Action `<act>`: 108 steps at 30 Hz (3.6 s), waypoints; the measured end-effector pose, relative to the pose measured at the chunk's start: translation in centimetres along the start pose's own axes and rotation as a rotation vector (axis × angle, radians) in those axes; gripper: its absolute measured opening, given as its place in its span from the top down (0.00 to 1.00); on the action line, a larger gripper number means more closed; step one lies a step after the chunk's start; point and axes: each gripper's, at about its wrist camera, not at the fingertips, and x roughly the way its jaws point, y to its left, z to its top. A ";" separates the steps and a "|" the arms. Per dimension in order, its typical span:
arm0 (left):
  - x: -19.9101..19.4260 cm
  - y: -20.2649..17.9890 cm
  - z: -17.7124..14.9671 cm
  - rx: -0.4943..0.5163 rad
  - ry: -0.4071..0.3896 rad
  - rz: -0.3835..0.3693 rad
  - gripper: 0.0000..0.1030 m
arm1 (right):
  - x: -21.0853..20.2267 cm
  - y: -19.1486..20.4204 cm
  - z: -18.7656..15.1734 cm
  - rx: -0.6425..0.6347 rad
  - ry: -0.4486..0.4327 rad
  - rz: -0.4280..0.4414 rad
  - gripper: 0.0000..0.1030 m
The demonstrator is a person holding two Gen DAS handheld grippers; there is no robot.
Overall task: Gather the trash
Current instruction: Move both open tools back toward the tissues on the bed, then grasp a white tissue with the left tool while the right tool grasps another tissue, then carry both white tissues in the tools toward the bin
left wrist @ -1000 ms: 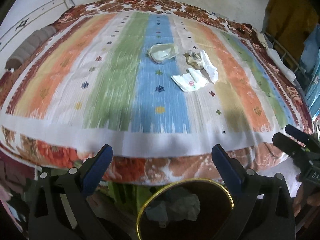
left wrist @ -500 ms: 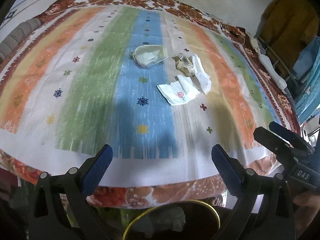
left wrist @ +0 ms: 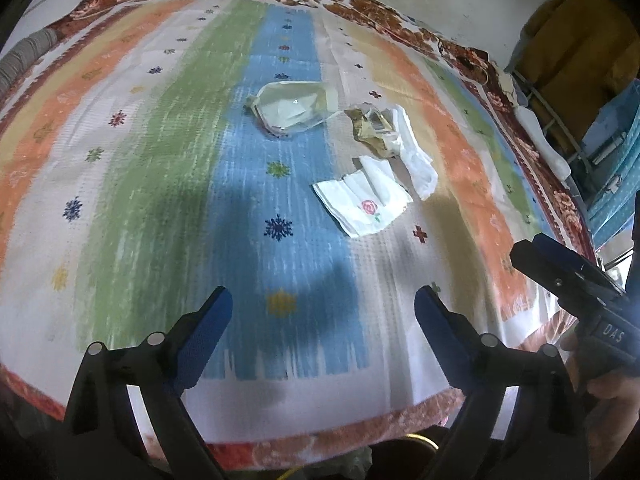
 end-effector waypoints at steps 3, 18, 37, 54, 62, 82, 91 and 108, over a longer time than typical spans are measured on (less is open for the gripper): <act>0.9 0.8 0.4 -0.030 0.000 -0.037 0.17 | 1.0 -0.5 0.5 0.013 0.009 0.010 0.11; 5.6 2.3 3.0 -0.089 0.049 -0.142 0.33 | 5.9 -2.4 2.3 0.042 0.061 -0.013 0.24; 8.9 0.7 4.6 -0.035 0.028 -0.176 0.63 | 11.6 -2.3 5.2 0.010 0.092 -0.038 0.42; 6.8 -0.9 5.2 -0.007 0.024 -0.077 0.98 | 10.3 -1.5 4.8 -0.044 0.090 -0.031 0.98; 3.2 -2.4 5.2 0.029 -0.008 -0.074 0.99 | 5.9 -0.8 4.3 -0.076 0.040 -0.041 0.99; -7.1 -5.0 2.6 0.089 -0.123 -0.059 0.99 | -1.9 1.7 1.5 -0.094 0.006 0.015 0.99; -9.2 -4.8 1.2 0.069 -0.140 -0.055 0.99 | -5.2 2.2 -0.5 -0.089 -0.009 0.038 0.99; -13.0 -5.2 -3.4 0.020 -0.179 -0.066 0.99 | -10.0 3.5 -5.1 -0.057 0.002 0.077 0.99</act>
